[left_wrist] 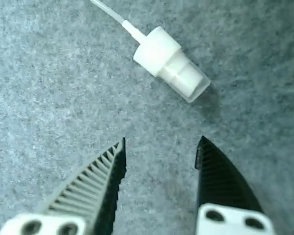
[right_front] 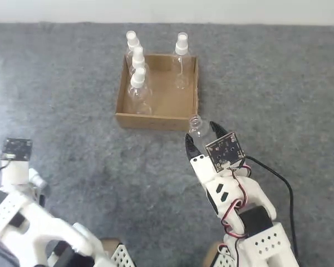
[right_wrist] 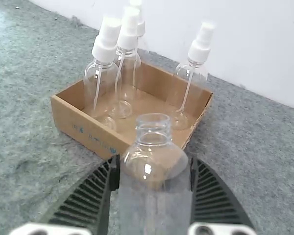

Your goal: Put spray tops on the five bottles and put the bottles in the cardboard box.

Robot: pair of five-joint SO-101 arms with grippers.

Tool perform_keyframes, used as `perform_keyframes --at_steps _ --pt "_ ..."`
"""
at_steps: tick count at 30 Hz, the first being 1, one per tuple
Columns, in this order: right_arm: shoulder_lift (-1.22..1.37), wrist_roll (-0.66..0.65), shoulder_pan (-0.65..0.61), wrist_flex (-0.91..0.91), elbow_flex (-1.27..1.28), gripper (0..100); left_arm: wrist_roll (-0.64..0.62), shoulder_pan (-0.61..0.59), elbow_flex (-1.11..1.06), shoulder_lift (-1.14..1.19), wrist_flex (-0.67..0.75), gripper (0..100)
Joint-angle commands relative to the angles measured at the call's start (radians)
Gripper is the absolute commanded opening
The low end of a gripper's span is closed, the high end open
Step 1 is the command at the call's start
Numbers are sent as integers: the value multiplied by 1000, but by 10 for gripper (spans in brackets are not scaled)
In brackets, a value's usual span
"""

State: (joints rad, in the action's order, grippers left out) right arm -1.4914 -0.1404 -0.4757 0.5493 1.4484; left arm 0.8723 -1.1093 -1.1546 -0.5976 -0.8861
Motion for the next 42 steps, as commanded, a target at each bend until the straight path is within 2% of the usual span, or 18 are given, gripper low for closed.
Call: perform_keyframes --at_steps 1,14,22,27,31,34,42 --pt "-19 -31 4 -15 -11 104 18 2 -65 -3 115 213" --pt "-19 -31 -28 -10 -9 104 14 29 -91 -9 133 200" --pt "-19 -31 -28 -10 -9 104 -98 8 36 -3 127 174" --pt "-19 -31 -28 -10 -9 104 -101 12 36 -3 138 174" --pt "-19 -31 -28 -10 -9 104 -169 14 22 0 245 174" --pt "-19 -31 -28 -10 -9 104 -172 34 -18 0 315 174" --pt "-19 -32 -28 -10 -9 104 -175 112 -104 -2 331 174"
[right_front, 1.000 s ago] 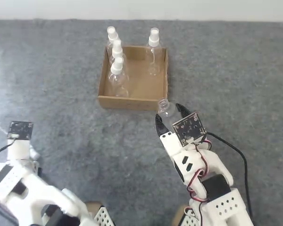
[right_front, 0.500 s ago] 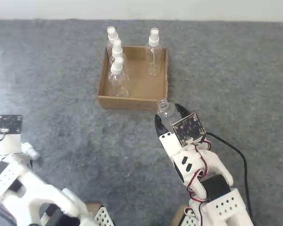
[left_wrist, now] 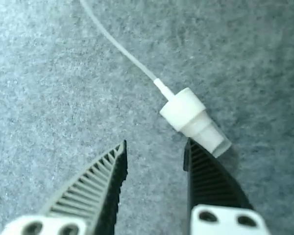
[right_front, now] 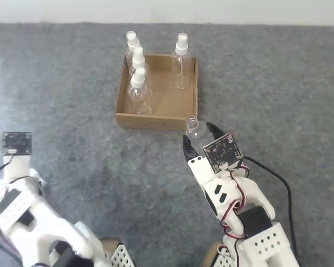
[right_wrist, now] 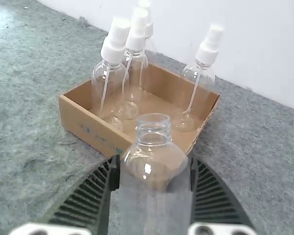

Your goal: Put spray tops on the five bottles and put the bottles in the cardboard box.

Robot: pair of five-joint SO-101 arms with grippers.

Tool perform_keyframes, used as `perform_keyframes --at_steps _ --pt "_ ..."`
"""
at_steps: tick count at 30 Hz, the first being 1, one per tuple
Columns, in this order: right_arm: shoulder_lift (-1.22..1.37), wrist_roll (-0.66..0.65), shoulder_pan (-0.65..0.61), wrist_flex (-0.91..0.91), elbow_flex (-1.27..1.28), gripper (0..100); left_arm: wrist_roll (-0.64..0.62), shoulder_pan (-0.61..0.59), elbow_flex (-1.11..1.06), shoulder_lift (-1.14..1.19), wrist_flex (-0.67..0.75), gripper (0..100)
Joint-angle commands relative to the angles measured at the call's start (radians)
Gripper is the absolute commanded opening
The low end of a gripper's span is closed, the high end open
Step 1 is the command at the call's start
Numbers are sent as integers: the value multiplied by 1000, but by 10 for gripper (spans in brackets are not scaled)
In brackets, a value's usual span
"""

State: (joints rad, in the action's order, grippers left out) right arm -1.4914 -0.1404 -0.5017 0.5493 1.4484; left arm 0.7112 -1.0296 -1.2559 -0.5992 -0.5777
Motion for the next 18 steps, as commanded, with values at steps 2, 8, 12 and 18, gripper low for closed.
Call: perform_keyframes --at_steps 2,8,12,18 --pt "-19 -32 -2 -10 -9 104 -14 43 -4 0 25 174" --pt "-19 -32 -2 -10 -9 104 -15 48 -5 0 25 174" --pt "-21 -32 -2 -10 -9 104 -15 48 -7 0 25 173" --pt "-21 -32 -2 -10 -9 104 -15 31 -7 0 20 171"
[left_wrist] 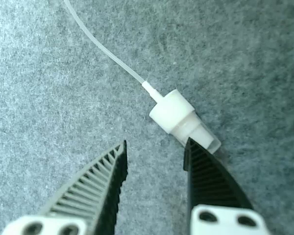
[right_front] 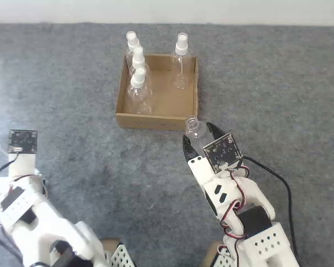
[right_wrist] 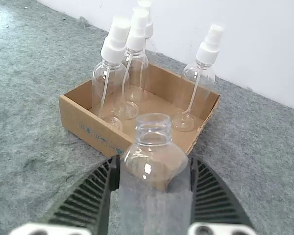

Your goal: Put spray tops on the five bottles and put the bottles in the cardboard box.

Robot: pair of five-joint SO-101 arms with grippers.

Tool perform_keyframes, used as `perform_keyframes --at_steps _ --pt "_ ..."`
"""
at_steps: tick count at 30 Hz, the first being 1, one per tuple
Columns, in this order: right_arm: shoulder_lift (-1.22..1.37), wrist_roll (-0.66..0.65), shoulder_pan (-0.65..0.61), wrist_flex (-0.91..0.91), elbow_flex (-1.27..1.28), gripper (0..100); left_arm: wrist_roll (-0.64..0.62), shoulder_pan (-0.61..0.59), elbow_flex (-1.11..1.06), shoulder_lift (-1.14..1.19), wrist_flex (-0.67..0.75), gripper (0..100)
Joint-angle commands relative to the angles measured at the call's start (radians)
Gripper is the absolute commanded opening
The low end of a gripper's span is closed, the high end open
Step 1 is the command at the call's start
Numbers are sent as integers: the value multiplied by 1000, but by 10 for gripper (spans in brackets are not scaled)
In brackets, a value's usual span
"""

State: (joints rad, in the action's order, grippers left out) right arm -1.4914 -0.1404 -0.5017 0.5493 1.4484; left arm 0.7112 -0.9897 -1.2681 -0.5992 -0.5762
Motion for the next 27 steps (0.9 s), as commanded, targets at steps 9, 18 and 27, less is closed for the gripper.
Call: perform_keyframes --at_steps 9,18,27 --pt "-24 -32 -1 -10 -9 104 -11 -94 2 -2 23 173" --pt "-24 -32 -1 -10 -9 104 -14 -52 -196 -2 315 173" --pt "-24 -32 -1 -10 -9 104 -95 52 -211 -2 359 171"
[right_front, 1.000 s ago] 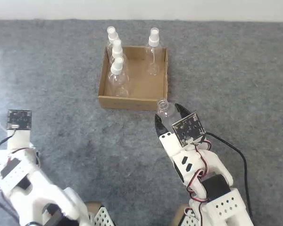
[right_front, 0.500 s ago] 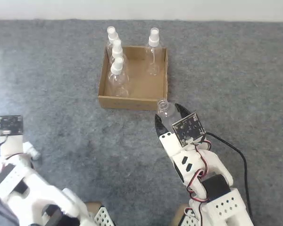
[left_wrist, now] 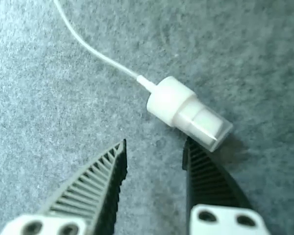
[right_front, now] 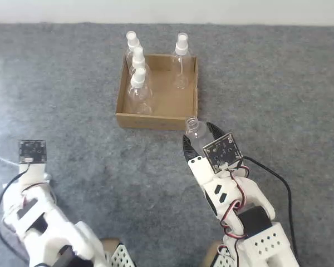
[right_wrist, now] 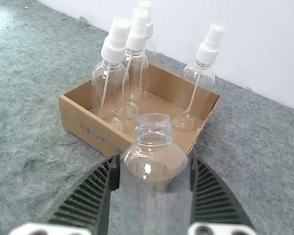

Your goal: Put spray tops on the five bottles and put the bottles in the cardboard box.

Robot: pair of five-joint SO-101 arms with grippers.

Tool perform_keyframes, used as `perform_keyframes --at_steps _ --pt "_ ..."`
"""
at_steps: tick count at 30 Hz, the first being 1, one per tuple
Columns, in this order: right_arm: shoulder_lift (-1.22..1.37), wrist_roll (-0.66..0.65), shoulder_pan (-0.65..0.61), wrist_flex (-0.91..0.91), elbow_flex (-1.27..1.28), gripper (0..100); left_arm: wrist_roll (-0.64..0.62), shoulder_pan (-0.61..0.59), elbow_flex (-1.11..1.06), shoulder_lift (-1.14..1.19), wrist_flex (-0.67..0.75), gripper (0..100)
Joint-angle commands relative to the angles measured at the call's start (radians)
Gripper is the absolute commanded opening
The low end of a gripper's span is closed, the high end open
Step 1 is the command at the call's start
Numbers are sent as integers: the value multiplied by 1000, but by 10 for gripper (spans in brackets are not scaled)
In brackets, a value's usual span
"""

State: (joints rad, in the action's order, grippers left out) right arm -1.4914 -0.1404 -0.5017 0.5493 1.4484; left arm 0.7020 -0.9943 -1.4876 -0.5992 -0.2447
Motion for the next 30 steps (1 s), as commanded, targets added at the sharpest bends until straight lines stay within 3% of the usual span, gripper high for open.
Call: perform_keyframes --at_steps 1,9,17,20,26,30 --pt "-24 -32 -1 -10 -9 104 -107 77 10 -3 28 171" --pt "-24 -32 -1 -10 -9 104 -186 233 12 -3 31 171" --pt "-27 -32 -1 -10 -9 104 -190 247 96 -2 17 172" --pt "-27 -32 -1 -10 -9 104 -186 244 193 -2 -141 173" --pt "-27 -32 -1 -10 -9 106 -184 250 510 -2 -634 174" --pt "-27 -32 -1 -10 -9 106 -126 252 608 -2 -743 174"
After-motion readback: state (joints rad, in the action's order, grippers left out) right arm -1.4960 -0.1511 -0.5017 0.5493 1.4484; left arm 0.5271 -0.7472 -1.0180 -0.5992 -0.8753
